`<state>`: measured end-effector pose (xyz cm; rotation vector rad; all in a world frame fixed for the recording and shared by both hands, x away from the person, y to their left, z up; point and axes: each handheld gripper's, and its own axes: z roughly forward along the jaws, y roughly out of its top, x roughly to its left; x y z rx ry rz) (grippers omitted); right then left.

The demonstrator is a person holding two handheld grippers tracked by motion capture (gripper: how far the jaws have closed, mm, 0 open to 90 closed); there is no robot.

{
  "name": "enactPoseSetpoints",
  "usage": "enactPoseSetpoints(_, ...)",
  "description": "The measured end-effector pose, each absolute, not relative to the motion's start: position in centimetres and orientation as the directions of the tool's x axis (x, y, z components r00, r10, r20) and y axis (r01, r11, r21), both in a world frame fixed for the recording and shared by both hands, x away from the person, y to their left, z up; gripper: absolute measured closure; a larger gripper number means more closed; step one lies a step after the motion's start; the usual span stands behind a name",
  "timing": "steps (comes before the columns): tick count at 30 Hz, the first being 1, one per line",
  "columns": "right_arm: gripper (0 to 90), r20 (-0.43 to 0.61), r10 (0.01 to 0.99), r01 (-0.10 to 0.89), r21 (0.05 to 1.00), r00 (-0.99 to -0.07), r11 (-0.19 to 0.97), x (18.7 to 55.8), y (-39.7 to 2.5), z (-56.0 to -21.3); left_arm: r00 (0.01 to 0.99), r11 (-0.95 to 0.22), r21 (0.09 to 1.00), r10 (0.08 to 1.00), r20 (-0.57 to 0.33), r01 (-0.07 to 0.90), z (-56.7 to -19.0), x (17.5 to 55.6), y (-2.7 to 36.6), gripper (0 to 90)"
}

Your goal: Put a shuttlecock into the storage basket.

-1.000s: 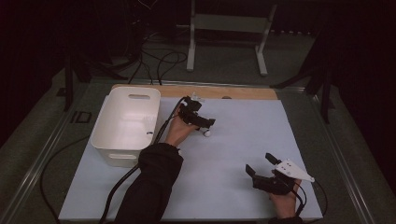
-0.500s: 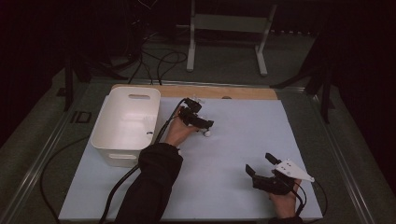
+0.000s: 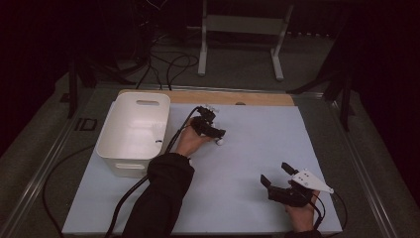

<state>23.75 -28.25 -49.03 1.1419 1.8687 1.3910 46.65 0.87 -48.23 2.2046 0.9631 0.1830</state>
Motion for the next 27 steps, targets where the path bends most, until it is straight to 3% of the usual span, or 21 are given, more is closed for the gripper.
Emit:
enactPoseSetpoints(19,8.1,0.062,0.866,0.307,0.945,-0.495,0.108,23.7,-28.2,-49.0,0.800,-0.535,0.670,0.581,-0.150,0.514,-47.0,44.6,0.0,82.4)
enactPoseSetpoints(22,8.1,0.060,0.867,0.308,0.945,-0.495,0.111,23.7,-28.2,-49.0,0.808,-0.537,0.675,0.568,-0.155,0.507,-46.8,44.5,0.0,88.2)
enactPoseSetpoints(27,8.1,0.061,0.867,0.308,0.945,-0.494,0.110,23.7,-28.2,-49.0,0.813,-0.542,0.678,0.565,-0.143,0.496,-46.6,44.3,-0.1,89.7)
